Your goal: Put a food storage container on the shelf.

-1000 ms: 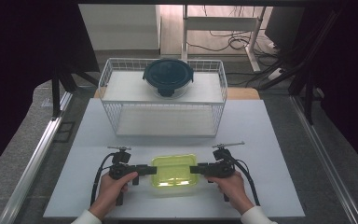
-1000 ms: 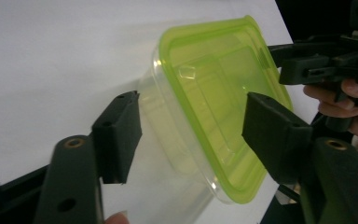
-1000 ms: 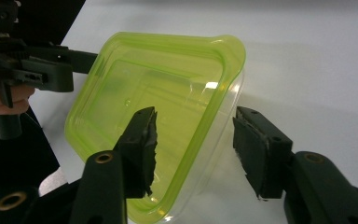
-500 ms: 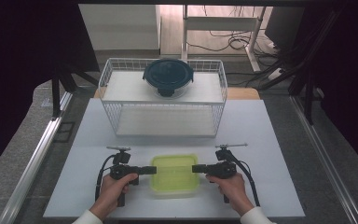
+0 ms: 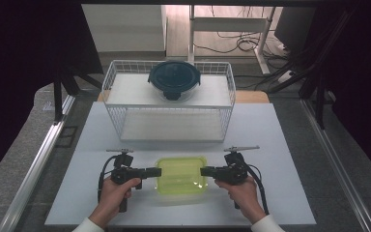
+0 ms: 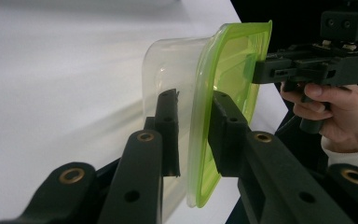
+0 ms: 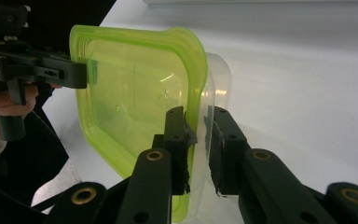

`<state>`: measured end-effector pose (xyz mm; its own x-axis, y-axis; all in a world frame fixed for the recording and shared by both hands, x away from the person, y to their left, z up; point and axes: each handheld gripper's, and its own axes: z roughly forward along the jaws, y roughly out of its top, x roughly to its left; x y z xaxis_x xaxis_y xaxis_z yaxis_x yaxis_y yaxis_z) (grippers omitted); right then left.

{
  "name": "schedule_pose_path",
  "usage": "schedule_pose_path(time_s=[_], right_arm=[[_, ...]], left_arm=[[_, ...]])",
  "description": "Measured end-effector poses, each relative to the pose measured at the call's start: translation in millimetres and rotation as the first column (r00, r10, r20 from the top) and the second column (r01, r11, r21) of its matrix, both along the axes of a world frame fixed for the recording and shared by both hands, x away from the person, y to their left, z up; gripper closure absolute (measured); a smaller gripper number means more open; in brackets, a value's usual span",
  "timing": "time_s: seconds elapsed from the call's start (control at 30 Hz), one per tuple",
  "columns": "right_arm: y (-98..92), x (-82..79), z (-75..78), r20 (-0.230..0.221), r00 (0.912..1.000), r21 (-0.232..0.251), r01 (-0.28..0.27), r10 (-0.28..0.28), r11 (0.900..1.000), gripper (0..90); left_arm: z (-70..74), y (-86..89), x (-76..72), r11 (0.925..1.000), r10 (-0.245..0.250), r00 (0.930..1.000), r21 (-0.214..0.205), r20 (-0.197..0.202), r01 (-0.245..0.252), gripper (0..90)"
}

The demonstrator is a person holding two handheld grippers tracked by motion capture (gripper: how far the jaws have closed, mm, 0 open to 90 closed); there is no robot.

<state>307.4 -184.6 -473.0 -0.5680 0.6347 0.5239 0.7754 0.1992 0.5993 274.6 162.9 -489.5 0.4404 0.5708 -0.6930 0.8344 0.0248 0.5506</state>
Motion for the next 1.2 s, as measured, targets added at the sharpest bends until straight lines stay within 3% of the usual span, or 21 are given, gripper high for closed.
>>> schedule_pose_path(time_s=[0.3, 0.5, 0.9, 1.2], right_arm=[[-0.6, 0.1, 23.6, 0.067, 0.9977, 0.011, -0.012, 0.011, 0.9999, 77.3], [0.1, 4.1, 41.5, 0.109, 0.9939, 0.029, -0.017, 0.014, 0.9994, 77.4], [8.7, 13.5, 95.3, 0.223, 0.9745, 0.039, -0.035, 0.025, 0.9986, 77.3], [11.3, 18.7, 131.1, 0.285, 0.9583, 0.053, -0.042, 0.026, 0.9977, 77.2]], left_arm=[[18.4, 0.8, 0.9, 1.0000, 0.001, 0.9985, -0.002, 0.055, -0.001, 75.2], [38.8, 3.4, 5.1, 0.9999, 0.011, 0.9947, -0.008, 0.103, -0.010, 75.3], [80.1, 12.8, 14.6, 0.9987, 0.031, 0.9868, -0.044, 0.159, -0.024, 75.4], [122.0, 17.7, 22.8, 0.9981, 0.031, 0.9758, -0.058, 0.217, -0.019, 75.2]])
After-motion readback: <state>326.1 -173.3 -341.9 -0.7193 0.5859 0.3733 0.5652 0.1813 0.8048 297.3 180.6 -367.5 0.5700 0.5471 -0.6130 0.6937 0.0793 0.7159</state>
